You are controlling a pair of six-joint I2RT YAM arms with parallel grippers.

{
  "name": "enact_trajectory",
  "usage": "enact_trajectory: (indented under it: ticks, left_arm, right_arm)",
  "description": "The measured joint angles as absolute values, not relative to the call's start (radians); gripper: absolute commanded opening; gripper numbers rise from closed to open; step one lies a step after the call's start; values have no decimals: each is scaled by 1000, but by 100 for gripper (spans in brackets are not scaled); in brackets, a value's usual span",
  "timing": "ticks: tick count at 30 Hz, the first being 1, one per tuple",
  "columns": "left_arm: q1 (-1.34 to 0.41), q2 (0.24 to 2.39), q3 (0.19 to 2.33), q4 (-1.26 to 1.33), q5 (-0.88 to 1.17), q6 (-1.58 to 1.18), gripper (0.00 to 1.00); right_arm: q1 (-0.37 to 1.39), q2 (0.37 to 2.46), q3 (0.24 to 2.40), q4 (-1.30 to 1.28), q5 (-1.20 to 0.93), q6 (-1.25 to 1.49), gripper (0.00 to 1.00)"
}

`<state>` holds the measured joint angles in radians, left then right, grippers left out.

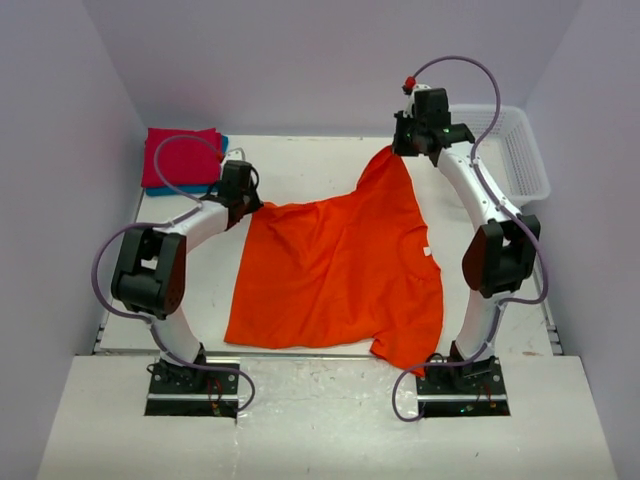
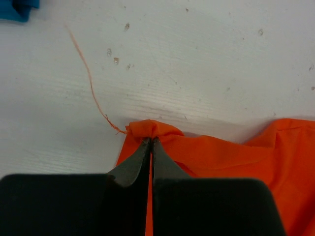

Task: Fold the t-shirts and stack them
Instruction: Flatten out the tshirt, then fold the flattened tshirt in 1/3 of the way

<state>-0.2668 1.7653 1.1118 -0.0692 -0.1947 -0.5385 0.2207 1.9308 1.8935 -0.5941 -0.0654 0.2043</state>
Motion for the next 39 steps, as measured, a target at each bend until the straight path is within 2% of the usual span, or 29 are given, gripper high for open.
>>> enact_trajectory:
  ticks: [16, 26, 31, 39]
  left_arm:
    - [-128, 1789, 1168, -77, -181, -446, 0]
    - [-121, 1856, 1252, -98, -167, -408, 0]
    - [-114, 1864, 1262, -100, -152, -400, 0]
    - [-112, 1857, 1262, -135, -140, -401, 0]
  right_arm:
    - [137, 1985, 1945, -640, -7, 198, 0]
    - [136, 2041, 2173, -696, -15, 191, 0]
    - [136, 2052, 2144, -702, -19, 192, 0]
    - [136, 2021, 1917, -697, -17, 220, 0]
